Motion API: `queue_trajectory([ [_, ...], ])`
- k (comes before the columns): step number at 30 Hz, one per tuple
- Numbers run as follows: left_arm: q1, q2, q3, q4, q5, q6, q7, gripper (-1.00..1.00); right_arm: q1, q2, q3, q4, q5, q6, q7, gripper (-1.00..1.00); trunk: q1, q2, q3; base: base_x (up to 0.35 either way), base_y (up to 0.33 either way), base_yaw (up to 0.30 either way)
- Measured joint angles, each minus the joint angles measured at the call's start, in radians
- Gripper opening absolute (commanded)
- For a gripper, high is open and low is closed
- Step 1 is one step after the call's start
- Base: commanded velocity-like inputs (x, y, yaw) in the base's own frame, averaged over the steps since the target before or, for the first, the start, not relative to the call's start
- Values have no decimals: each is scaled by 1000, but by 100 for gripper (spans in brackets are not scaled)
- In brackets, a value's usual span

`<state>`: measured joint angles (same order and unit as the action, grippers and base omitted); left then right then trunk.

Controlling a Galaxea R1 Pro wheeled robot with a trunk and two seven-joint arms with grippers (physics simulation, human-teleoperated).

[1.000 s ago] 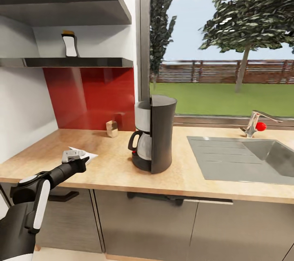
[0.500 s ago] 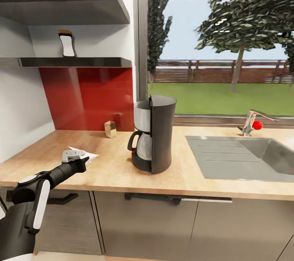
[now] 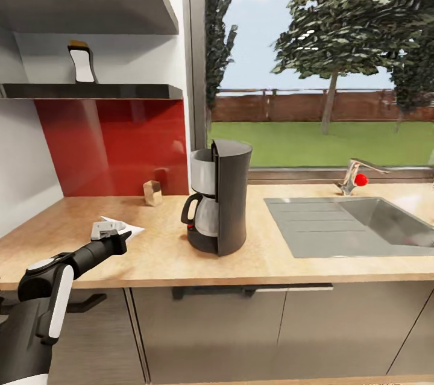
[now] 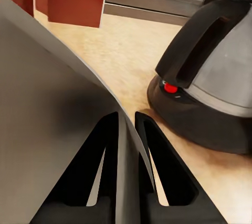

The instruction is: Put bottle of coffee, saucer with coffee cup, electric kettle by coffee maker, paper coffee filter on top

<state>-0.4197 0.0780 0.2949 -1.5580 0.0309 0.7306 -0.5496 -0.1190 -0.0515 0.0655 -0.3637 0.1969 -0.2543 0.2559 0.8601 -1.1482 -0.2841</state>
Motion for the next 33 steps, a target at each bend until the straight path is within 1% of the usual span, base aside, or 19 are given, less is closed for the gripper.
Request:
queue_trajectory([
  [11,0,2,1,0,0,0,0,-100,0,0,0,0,0,0,0,100,0,0,0,0,282,-26],
  [17,0,2,1,0,0,0,0,-100,0,0,0,1,0,0,0,100,0,0,2,0,285,-203],
  [24,0,2,2,0,0,0,0,-100,0,0,-1,1,1,0,0,100,0,0,5,0,49,-250],
  [29,0,3,4,0,0,0,0,-100,0,0,0,2,0,0,0,100,0,0,5,0,276,-30],
  [33,0,3,4,0,0,0,0,-100,0,0,0,1,0,0,0,100,0,0,5,0,302,-154],
])
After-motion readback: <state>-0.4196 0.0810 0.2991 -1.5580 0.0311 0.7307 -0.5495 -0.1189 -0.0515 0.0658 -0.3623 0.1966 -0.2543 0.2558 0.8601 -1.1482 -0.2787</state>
